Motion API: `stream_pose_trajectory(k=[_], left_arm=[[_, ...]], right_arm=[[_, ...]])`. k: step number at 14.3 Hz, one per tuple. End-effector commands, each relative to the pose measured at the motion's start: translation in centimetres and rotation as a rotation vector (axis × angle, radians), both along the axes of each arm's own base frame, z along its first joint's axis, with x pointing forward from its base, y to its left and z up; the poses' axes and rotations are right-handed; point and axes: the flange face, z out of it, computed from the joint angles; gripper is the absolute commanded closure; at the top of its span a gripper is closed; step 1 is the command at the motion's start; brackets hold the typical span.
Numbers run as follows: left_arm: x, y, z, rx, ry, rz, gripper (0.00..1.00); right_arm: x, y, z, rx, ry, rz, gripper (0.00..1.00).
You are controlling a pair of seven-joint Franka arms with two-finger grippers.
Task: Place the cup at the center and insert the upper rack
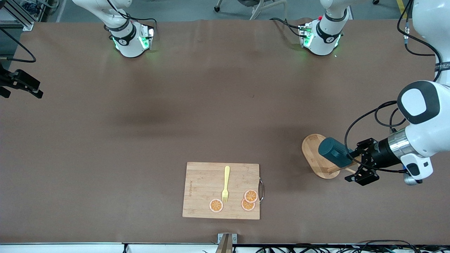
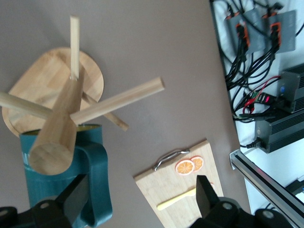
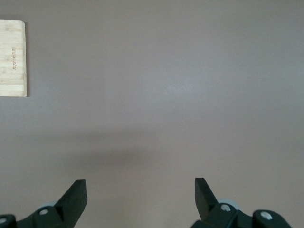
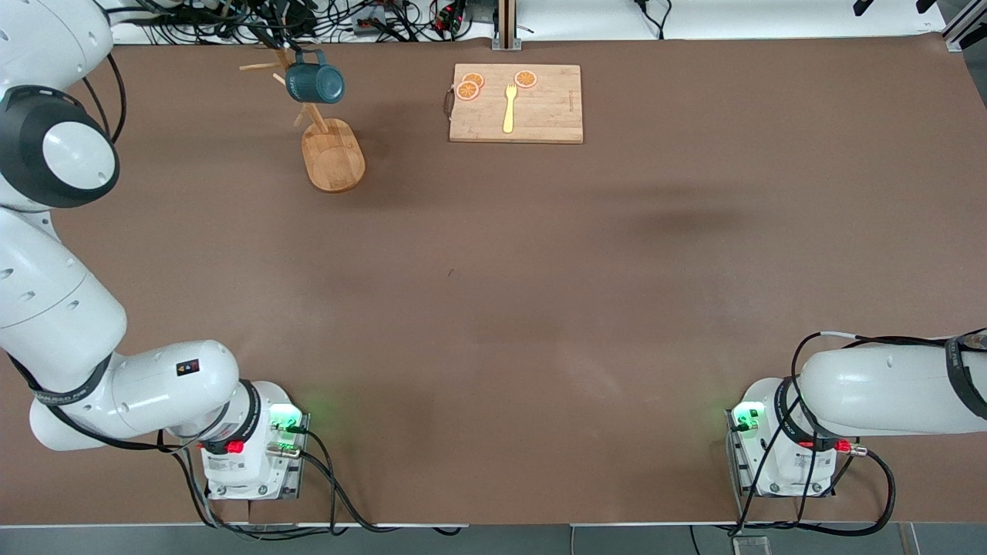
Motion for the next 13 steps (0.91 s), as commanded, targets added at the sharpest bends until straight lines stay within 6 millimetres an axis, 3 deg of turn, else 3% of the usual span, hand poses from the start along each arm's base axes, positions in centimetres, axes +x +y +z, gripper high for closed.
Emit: stream_pose_trajectory(k=[1, 4, 10, 13], left_arm=[[-1.1, 0.2, 3.4, 0.092, -0.071, -0.104, 0.0], [-2.8, 1.0, 5.9, 0.199, -0.092, -0.291, 0.0], [-7.5, 8.7, 10.6, 0.303, -0.096, -0.771, 0.0], [-9.6, 8.9, 12.9, 0.319, -0.081, -0.843, 0.0]], right_arm=[[-0.4, 0.2, 0.7, -0.004, -0.015, -0.012, 0.0], [-0.4, 0.1, 0.8, -0.003, -0.018, -0.013, 0.0], [-0.5, -0.1, 0.8, -0.002, -0.018, -0.018, 0.0], [-0.3, 0.0, 0.9, -0.002, -0.029, -0.016, 0.0]])
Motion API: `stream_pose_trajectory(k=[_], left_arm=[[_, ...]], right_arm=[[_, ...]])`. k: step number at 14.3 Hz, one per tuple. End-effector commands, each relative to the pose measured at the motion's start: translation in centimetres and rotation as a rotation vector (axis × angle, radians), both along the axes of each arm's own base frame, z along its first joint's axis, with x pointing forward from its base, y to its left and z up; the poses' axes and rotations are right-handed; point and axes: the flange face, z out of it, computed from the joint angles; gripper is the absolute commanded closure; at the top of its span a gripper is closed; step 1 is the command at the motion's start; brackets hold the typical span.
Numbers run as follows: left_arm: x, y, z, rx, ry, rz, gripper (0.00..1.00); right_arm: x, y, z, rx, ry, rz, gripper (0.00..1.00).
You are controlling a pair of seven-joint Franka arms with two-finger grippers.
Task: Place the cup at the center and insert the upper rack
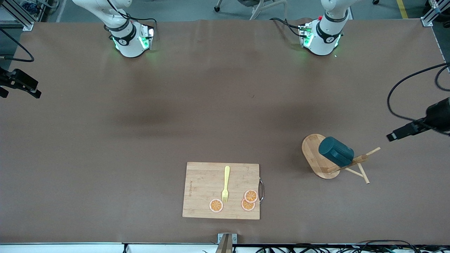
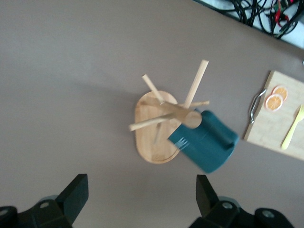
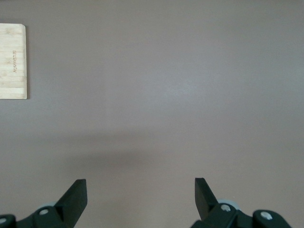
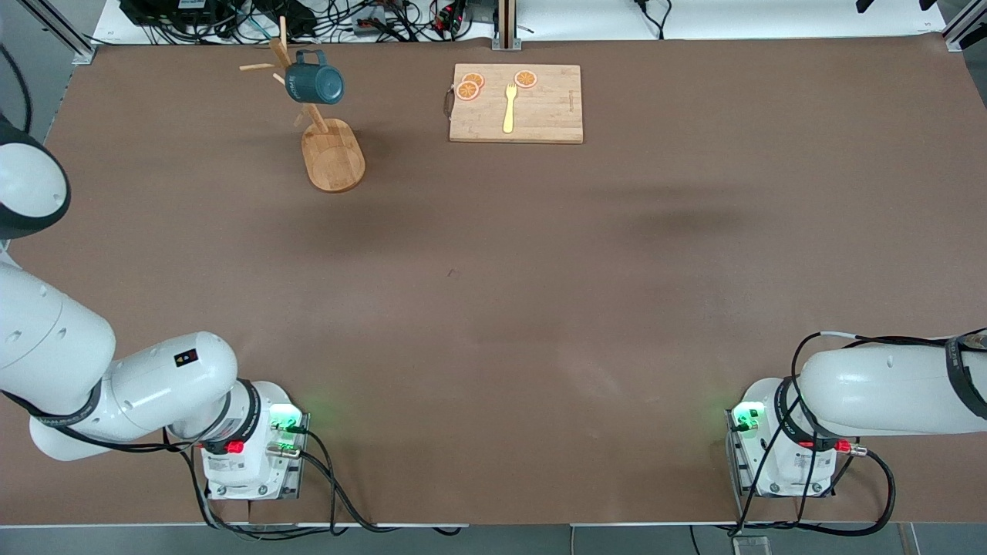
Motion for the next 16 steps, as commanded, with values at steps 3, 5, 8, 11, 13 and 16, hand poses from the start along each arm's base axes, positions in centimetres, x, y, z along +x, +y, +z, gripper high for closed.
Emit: stream_pose_trajectory(k=[3, 5, 8, 11, 13, 16], left_arm=[[-5.0, -2.6, 3.5, 0.082, 0.004, -0.124, 0.0], [-6.3, -3.2, 4.6, 0.099, 0.012, -0.149, 0.0], [-7.9, -3.7, 5.6, 0.11, 0.046, -0.202, 0.0], [-8.8, -4.1, 6.5, 0.113, 0.051, -0.226, 0.0], [-9.1, -4.4, 7.2, 0.111, 0.036, -0.233, 0.0], [-9.0, -5.5, 7.4, 0.112, 0.024, -0.256, 0.0]], right_arm=[[-0.4, 0.2, 0.5, -0.001, -0.019, -0.013, 0.0], [-0.4, 0.2, 0.5, -0.001, -0.019, -0.013, 0.0], [-0.4, 0.3, 0.5, -0.001, -0.019, -0.011, 0.0], [-0.4, 0.2, 0.5, -0.003, -0.018, -0.013, 0.0], [-0.4, 0.2, 0.5, -0.003, -0.017, -0.013, 0.0], [-0.4, 0.2, 0.5, -0.003, -0.018, -0.013, 0.0]])
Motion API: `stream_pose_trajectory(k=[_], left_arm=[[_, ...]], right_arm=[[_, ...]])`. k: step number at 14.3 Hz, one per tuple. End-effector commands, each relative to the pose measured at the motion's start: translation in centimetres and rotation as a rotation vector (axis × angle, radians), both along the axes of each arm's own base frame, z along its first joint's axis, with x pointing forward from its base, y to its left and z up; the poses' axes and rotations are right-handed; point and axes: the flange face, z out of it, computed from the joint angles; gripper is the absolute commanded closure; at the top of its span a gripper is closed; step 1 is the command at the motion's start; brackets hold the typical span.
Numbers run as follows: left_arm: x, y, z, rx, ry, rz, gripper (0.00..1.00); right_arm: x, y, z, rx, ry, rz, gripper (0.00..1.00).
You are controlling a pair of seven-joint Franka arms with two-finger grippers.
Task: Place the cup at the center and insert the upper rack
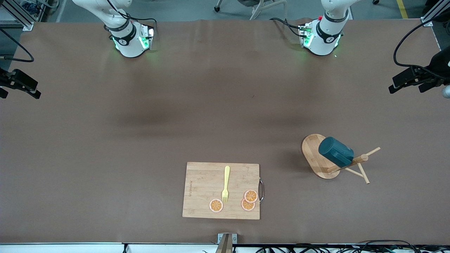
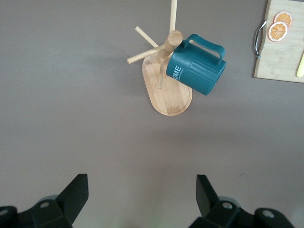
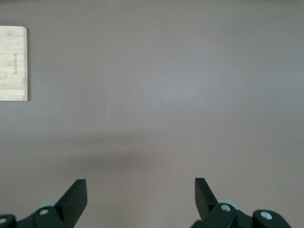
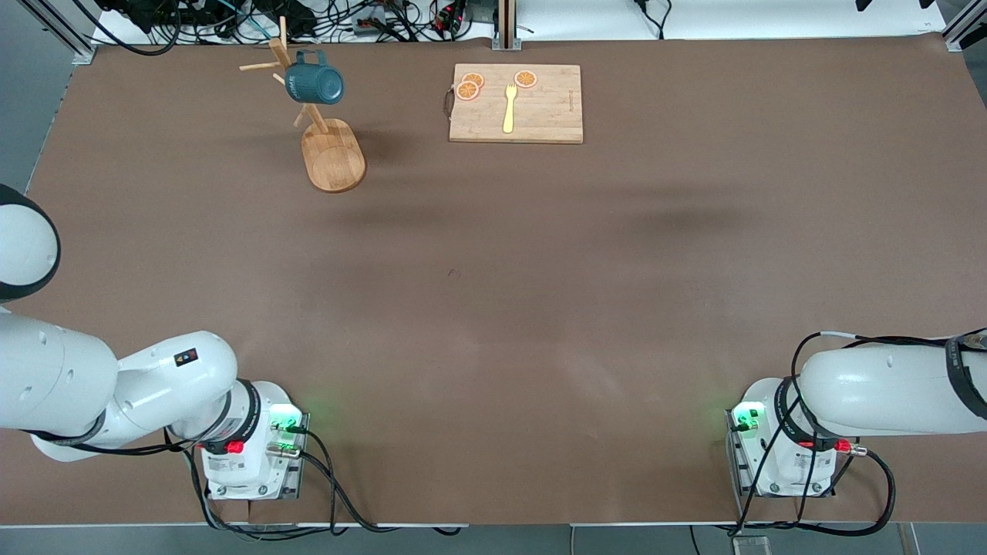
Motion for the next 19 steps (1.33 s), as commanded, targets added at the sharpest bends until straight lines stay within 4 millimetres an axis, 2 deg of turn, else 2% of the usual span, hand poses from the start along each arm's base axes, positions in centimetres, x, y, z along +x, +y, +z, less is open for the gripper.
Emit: stream_pose_trajectory(k=[1, 11, 15, 19], left_arm=[[-0.62, -0.89, 0.61, 0.006, -0.015, -0.031, 0.0], [-0.57, -1.44, 1.26, -0.014, -0.044, -0.049, 0.0], [-0.45, -0.58, 1.35, -0.014, -0.053, -0.033, 0.0], [-0.2, -0.55, 1.45, -0.012, -0.072, -0.031, 0.0]], right_arm=[[-0.46, 0.13, 0.42, -0.002, -0.009, -0.014, 0.0], [-0.45, 0.05, 0.43, -0.002, -0.011, -0.016, 0.0], [-0.44, -0.03, 0.45, -0.002, -0.012, -0.017, 0.0], [-0.44, -0.03, 0.45, -0.002, -0.012, -0.017, 0.0]])
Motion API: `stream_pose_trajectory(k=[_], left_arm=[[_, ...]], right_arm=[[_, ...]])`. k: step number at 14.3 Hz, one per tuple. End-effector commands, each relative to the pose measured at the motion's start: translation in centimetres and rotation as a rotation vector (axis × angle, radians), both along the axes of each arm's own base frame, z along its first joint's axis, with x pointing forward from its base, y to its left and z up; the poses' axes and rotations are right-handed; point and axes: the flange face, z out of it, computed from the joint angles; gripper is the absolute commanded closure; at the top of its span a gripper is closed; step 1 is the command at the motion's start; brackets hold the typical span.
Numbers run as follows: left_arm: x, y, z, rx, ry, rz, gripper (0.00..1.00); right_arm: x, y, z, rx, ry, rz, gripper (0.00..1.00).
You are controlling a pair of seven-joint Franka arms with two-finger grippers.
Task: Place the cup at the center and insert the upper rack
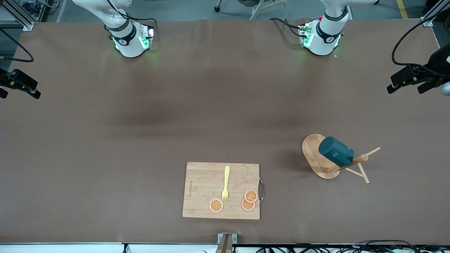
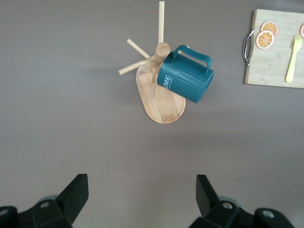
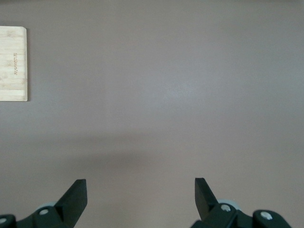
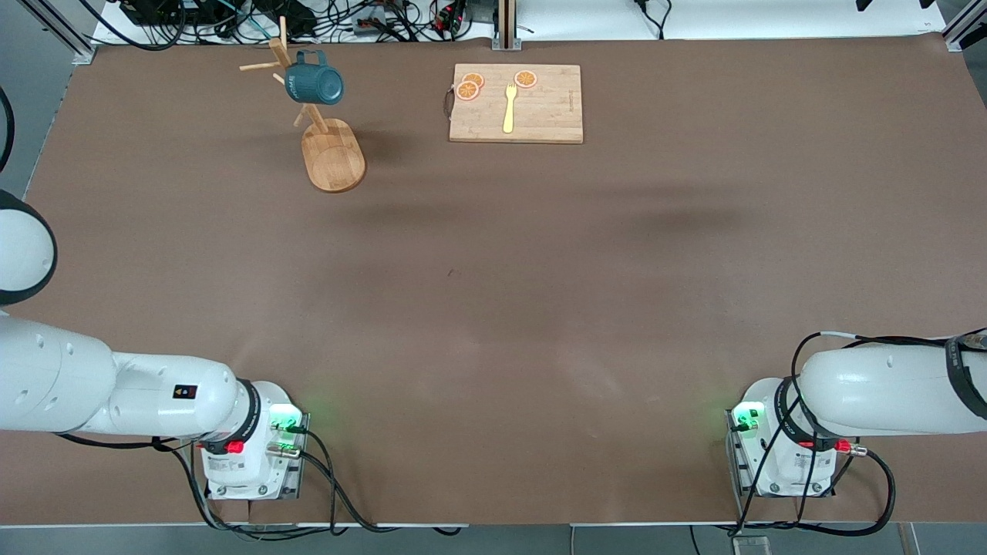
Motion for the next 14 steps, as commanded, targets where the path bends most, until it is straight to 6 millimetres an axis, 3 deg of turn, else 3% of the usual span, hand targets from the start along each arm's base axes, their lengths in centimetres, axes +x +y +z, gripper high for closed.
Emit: stream_pose_trajectory(k=[1, 14], left_arm=[[-0.37, 0.36, 0.62, 0.002, -0.023, -0.012, 0.0], [0.24, 0.36, 1.59, 0.017, -0.096, -0.049, 0.0]], right_arm=[[-0.45, 0.0, 0.44, -0.002, -0.012, -0.016, 0.0], [-0.45, 0.17, 0.43, -0.002, -0.01, -0.013, 0.0]])
